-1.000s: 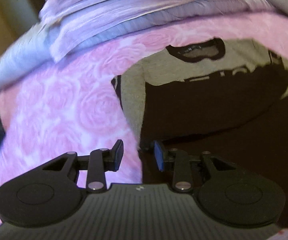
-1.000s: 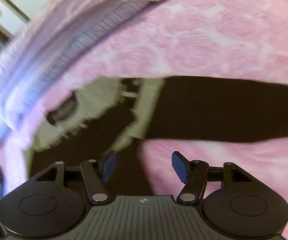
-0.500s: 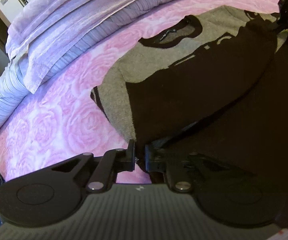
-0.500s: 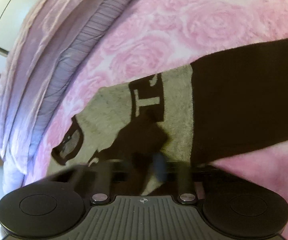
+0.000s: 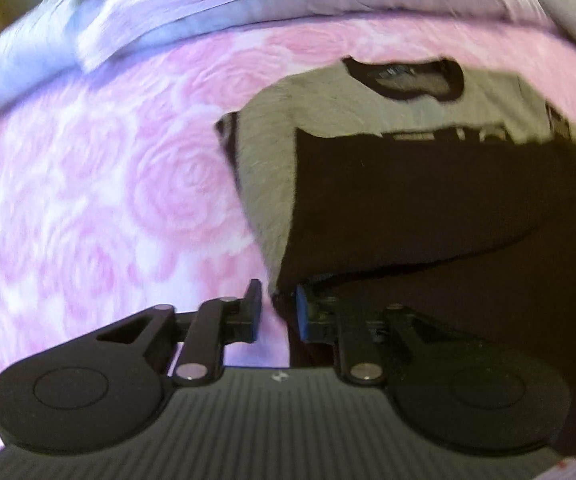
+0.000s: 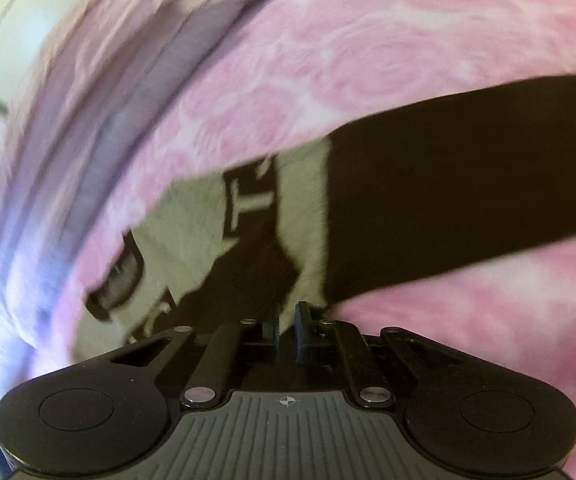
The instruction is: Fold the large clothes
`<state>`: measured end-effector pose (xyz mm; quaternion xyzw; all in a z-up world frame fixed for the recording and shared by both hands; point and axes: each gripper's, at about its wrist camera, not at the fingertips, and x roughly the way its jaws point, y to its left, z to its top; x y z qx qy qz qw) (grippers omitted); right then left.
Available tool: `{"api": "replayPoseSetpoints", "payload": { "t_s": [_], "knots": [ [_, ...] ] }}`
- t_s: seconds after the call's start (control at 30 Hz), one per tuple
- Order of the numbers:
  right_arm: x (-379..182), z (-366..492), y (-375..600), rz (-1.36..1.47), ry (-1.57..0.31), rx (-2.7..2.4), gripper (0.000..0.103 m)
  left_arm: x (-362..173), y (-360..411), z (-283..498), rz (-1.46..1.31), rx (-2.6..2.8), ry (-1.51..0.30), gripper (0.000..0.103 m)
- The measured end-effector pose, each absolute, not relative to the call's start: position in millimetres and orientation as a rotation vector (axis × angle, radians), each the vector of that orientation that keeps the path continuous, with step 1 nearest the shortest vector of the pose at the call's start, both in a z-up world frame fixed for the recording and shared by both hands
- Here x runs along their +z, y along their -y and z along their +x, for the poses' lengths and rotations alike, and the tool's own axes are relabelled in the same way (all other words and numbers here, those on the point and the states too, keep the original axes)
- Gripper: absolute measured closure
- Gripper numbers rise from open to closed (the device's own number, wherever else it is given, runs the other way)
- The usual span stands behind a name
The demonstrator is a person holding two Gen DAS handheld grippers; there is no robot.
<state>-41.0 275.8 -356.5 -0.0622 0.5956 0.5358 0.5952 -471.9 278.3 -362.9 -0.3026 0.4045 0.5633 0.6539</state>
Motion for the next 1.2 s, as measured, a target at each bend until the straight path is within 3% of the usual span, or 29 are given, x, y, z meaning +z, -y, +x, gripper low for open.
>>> {"api": "replayPoseSetpoints", "payload": {
  "t_s": [0.07, 0.27, 0.47, 0.57, 0.63, 0.67, 0.73, 0.9, 1.07, 1.2],
  "knots": [
    [-353.4, -4.4, -248.7, -0.101, -1.374, 1.158, 0.067, -353.6, -271.9, -482.1, -0.773, 1.308, -0.873, 0.076],
    [-357.8, 113.3, -171.2, 0.138, -1.308, 0.826, 0.066, -339.0, -255.8, -491.6, -0.976, 1.339, -0.76, 0.074],
    [-377.1, 168.8, -144.0, 0.338, -1.287, 0.712, 0.067, -343.2, -260.0, -479.5, -1.105, 1.331, -0.667, 0.074],
    [-386.0, 177.5, -145.5, 0.396, -1.273, 0.698, 0.071, -345.3, -261.4, -471.0, -1.125, 1.317, -0.645, 0.074],
    [-389.5, 178.7, -151.5, 0.406, -1.262, 0.699, 0.081, -347.3, -260.9, -466.8, -1.143, 1.311, -0.637, 0.074],
    [-389.6, 179.6, -155.7, 0.388, -1.254, 0.698, 0.097, -348.3, -260.5, -465.4, -1.152, 1.307, -0.632, 0.074],
    [-380.3, 178.8, -167.7, 0.304, -1.213, 0.707, 0.099, -348.6, -259.7, -464.0, -1.17, 1.298, -0.623, 0.074],
    [-304.5, 122.0, -230.8, -0.09, -0.882, 0.913, 0.1, -344.9, -254.1, -470.1, -1.189, 1.299, -0.58, 0.074],
    [-228.7, -27.2, -286.4, -0.309, -0.549, 1.371, 0.1, -347.0, -251.1, -477.8, -1.23, 1.31, -0.53, 0.074],
    [-206.0, -168.4, -277.4, -0.384, -0.351, 1.768, 0.1, -346.9, -246.1, -485.4, -1.255, 1.313, -0.486, 0.074]
  ]
}}
